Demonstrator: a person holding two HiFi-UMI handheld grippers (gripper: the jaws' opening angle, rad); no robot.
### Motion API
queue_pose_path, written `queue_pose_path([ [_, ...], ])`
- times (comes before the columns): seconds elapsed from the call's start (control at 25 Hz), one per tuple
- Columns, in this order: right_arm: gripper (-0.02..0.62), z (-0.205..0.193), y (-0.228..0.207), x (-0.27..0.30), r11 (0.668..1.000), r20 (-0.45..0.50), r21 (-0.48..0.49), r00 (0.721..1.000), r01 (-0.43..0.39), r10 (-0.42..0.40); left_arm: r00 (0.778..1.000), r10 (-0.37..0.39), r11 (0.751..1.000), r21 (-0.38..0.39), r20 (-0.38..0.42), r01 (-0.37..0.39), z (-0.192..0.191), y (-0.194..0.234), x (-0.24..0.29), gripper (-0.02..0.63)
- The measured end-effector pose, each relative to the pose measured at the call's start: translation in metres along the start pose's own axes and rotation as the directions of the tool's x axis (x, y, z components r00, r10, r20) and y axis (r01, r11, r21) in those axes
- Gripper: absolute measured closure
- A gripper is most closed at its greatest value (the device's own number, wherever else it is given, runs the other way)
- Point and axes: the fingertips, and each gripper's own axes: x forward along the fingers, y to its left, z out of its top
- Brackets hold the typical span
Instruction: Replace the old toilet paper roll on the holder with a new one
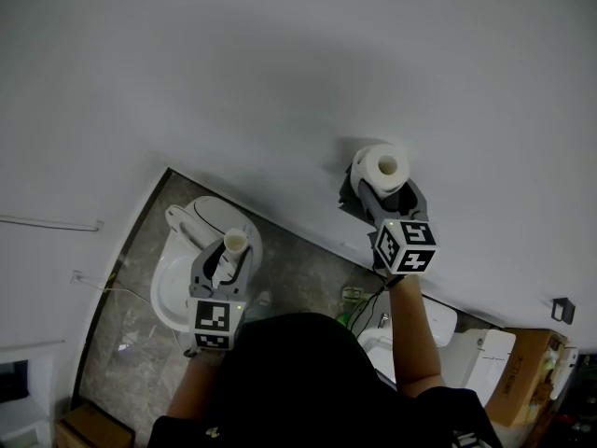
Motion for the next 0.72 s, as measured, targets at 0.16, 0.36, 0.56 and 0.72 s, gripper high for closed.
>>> queue_pose_path([
  [0.16,0.247,-0.0015,0.0003,0.0018,1.000,0.001,-0.007,1.000,0.000,0.000,1.000,-0.004,1.000,0.000,-0.004,0.004,-0.0009,-0.0024,0.0022,0.423],
  [0.36,0.245,-0.0088,-0.0005,0.0024,1.000,-0.022,-0.022,1.000,0.017,-0.017,1.000,-0.004,1.000,0.015,0.007,0.004,-0.0002,-0.0039,0.0047,0.423],
  [0.56,0.245,-0.0090,-0.0018,0.0028,1.000,-0.035,-0.015,0.999,0.021,-0.021,1.000,-0.007,1.000,0.004,-0.001,0.007,-0.0014,-0.0064,0.0045,0.423],
  [0.72,0.242,-0.0091,-0.0022,0.0033,1.000,-0.047,0.001,0.999,0.019,-0.019,1.000,-0.013,1.000,-0.003,-0.010,0.013,-0.0018,-0.0095,0.0051,0.423],
])
